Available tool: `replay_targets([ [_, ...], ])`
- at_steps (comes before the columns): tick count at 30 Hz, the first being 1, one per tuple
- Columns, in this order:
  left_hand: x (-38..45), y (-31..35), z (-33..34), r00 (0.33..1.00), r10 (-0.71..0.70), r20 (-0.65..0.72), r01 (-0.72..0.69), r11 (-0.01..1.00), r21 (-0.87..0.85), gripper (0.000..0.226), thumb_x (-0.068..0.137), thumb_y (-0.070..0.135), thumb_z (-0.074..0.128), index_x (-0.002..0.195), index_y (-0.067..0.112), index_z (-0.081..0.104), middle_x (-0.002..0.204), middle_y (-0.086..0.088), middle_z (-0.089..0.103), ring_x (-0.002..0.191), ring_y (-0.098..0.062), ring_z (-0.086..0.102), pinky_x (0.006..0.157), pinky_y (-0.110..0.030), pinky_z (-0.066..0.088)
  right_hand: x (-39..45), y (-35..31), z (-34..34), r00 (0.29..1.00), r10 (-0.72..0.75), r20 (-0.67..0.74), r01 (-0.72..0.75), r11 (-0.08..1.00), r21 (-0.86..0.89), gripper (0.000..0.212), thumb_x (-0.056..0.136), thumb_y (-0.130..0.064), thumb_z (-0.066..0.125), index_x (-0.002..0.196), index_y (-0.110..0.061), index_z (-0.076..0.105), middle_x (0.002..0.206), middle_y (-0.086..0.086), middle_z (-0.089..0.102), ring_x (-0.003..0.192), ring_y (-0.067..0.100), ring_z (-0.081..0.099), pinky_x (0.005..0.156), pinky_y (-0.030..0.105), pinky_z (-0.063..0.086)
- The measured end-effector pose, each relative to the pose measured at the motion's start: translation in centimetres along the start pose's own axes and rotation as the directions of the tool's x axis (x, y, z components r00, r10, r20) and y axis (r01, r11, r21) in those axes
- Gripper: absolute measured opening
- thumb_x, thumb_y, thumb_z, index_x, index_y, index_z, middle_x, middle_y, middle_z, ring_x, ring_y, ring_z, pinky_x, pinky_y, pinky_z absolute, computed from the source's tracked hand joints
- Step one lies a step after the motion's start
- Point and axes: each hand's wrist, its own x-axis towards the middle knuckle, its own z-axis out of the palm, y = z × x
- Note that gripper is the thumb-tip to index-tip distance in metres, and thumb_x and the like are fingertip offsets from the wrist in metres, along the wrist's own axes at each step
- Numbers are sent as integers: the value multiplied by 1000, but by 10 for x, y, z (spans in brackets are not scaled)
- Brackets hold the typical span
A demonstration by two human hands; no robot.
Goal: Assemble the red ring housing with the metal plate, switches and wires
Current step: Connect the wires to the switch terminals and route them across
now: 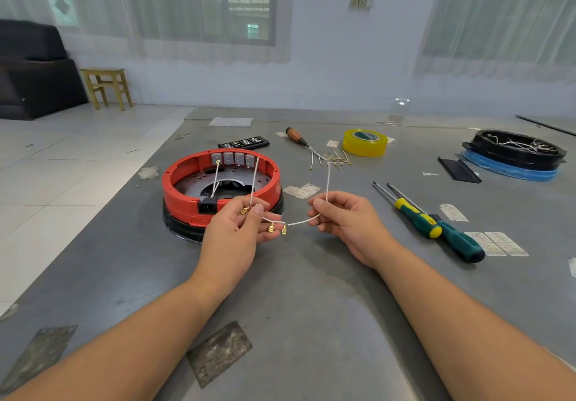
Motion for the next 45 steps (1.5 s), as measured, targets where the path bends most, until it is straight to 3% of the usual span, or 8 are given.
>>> replay_targets([
  [6, 3, 0, -3, 999, 24, -39, -29, 992, -122, 18, 112, 7, 47, 106, 10, 64, 98, -12, 80, 92, -28, 80, 77, -28, 64, 1, -2, -1, 999, 9, -38, -4, 993, 117, 18, 94, -4, 67, 112, 0, 69, 83, 13, 74, 68, 15, 70, 62, 19, 58],
  [10, -1, 2, -4, 994, 15, 107, 7, 978, -207, 22, 110, 22, 52, 104, 7, 67, 104, -18, 79, 98, -35, 78, 80, -33, 65, 3, 0, -2, 997, -4, -75, 14, 991, 133, 18, 99, -8, 63, 113, -4, 71, 81, 11, 70, 64, 12, 64, 58, 18, 54],
  [15, -2, 7, -7, 991, -35, 130, 68, 965, -253, 58, 104, 57, 48, 103, 4, 72, 102, -25, 78, 96, -39, 78, 77, -38, 66, 4, 4, -4, 998, -41, -37, 42, 999, 25, 20, 101, -10, 60, 101, -15, 80, 65, 3, 59, 57, 11, 48, 55, 22, 38],
  [20, -1, 8, -2, 1000, -15, 20, 20, 965, -263, 33, 103, 40, 55, 123, 15, 64, 105, -15, 80, 92, -36, 80, 72, -33, 65, -1, 1, -1, 985, -49, 164, 99, 945, -310, 17, 98, -13, 66, 99, -17, 82, 61, -4, 54, 57, 8, 44, 53, 17, 34],
  [25, 0, 1, -3, 998, 64, 0, -63, 992, -113, 18, 109, 10, 54, 115, 11, 72, 104, -10, 80, 94, -27, 80, 76, -26, 64, -4, 1, 1, 975, -44, 219, 141, 882, -449, 16, 97, -17, 68, 100, -21, 83, 57, -12, 54, 55, 2, 43, 55, 9, 37],
  [32, 3, -5, -2, 997, 64, 33, -62, 997, -48, 19, 108, 9, 55, 115, 14, 73, 103, -2, 82, 98, -21, 79, 80, -27, 64, 1, 3, 2, 990, -134, 35, 138, 970, -202, 18, 95, -10, 69, 90, -22, 81, 60, -1, 54, 54, 7, 45, 52, 15, 38],
  [37, 3, -9, -8, 984, 155, 91, -165, 980, 112, 11, 98, 11, 72, 103, 20, 72, 96, 0, 82, 96, -15, 79, 82, -29, 65, 4, 5, -2, 993, -120, 25, 122, 982, -145, 11, 96, -6, 67, 96, -11, 77, 60, -1, 52, 52, 8, 41, 48, 16, 34],
  [45, 2, -3, -26, 892, 297, 341, -439, 748, 497, 10, 105, 27, 60, 106, 36, 54, 100, 12, 80, 99, -2, 76, 85, -43, 64, 5, 5, -2, 993, -116, 14, 116, 984, -134, 18, 95, -7, 68, 106, -18, 76, 61, 1, 44, 53, 12, 34, 48, 20, 30],
])
